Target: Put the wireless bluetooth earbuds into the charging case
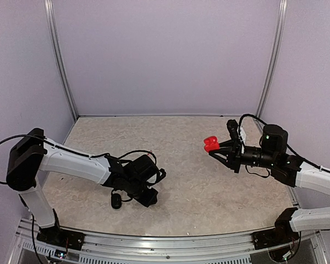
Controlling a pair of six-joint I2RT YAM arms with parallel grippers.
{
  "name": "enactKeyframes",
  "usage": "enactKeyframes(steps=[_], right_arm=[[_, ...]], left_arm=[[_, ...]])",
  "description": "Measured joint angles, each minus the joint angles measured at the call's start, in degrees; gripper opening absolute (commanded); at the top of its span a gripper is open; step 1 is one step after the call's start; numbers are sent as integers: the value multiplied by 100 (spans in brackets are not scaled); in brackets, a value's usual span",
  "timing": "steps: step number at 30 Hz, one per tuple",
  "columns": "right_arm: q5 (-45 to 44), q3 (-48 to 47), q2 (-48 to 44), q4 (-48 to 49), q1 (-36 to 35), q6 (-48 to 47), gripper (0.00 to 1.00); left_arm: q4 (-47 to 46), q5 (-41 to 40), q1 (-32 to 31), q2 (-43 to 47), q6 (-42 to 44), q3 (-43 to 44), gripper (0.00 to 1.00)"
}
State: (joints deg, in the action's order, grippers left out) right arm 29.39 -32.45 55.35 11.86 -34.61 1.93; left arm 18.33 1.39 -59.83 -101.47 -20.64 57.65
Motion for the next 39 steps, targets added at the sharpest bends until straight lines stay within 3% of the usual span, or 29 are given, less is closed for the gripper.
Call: enactKeyframes(steps=[5, 15, 24, 39], right_arm=[[52, -66, 42, 2, 0, -48, 19], [129, -72, 42, 0, 0, -76, 19], [142, -72, 22, -2, 0, -81, 20], [144, -72, -46, -4, 0, -83, 19]], left_arm=[[662, 2, -192, 136, -367, -83, 22], [2050, -39, -289, 37, -446, 343, 38], [2796, -197, -317, -468, -201, 1202, 37], [3230, -319, -317, -763, 35, 1314, 24]])
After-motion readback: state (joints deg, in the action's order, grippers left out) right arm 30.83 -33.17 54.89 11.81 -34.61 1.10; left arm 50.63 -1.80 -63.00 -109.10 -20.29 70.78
